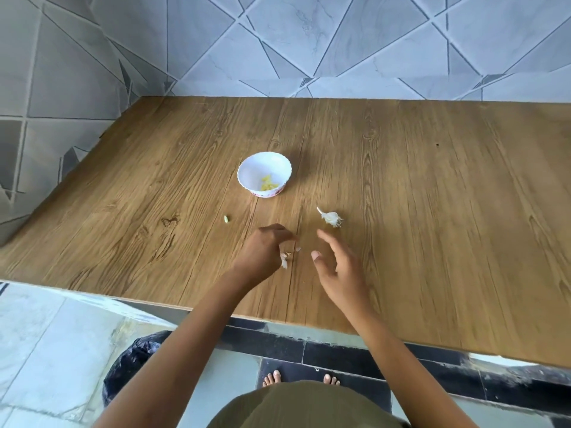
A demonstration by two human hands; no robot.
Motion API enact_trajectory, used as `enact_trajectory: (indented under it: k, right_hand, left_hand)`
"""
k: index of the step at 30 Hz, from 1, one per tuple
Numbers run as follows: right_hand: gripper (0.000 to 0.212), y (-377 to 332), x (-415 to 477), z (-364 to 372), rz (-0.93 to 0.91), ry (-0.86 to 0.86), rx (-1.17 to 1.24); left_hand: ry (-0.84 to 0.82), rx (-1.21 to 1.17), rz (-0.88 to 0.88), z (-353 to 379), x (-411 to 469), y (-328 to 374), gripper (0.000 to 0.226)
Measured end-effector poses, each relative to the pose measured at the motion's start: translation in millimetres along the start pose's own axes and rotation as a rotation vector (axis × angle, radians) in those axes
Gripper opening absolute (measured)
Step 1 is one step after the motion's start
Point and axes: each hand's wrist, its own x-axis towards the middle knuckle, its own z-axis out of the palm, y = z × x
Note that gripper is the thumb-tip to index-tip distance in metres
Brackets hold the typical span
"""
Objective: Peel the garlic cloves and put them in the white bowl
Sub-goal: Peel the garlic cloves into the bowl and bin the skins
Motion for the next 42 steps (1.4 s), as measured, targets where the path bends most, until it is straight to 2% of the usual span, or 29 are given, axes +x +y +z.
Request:
enact_trajectory:
  k: [7,12,15,20,21,23,26,27,28,32,36,38,42]
  right_hand:
    - [0.035,-1,4,-11,0.027,-0.023,0.148]
    - [0.03,-12,8,-11,0.13,-0.021,0.417]
    - [0.023,-21,11,-8,0.247,-0.021,0.57]
    - [0.024,-33,18,-3,0.535,0.003,0.982]
    - [0.025,-36,19,-2,0.578,0.017,1.043]
    - [0.027,-40,21,0,0.67,0.031,1.17]
    - [0.029,-47,25,1,0.821,0.04,1.352]
    - [0.03,-50,26,1,0.866,0.04,1.399]
    - [0.032,-52,27,1,0.899,0.044,1.438]
    - [0.035,-61,30,4,0.96,0.079,1.525]
    - [0.037,-66,30,2,1.004,0.159,1.542]
    - [0.033,-67,30,3,1.007,0.178,1.531]
    - [0.03,-66,31,2,1.01,0.187,1.576]
  left_hand:
    - [-0.12,0.026,0.088,-3,-9,7,0.05]
    - [-0.107,0.043,0.174,-7,-29,3,0.019]
    - [-0.031,0.106,0.241,-1,-34,-1,0.009]
    - [-0.075,0.228,0.144,8,-25,-6,0.012]
    - [-0.086,0.198,0.115,6,-20,-6,0.011]
    - [-0.088,-0.009,0.001,-4,-11,-5,0.012]
    - [-0.079,-0.581,-0.206,-30,2,4,0.017]
    - [-0.084,-0.728,-0.219,-36,6,10,0.016]
    - [-0.096,-0.769,-0.197,-41,11,15,0.014]
    - [-0.16,-0.385,0.019,-36,22,29,0.017]
    - [-0.224,-0.15,0.145,-24,20,33,0.03]
    - [-0.2,-0.11,0.172,-24,19,35,0.03]
    - [-0.033,-0.229,0.099,-22,17,41,0.02]
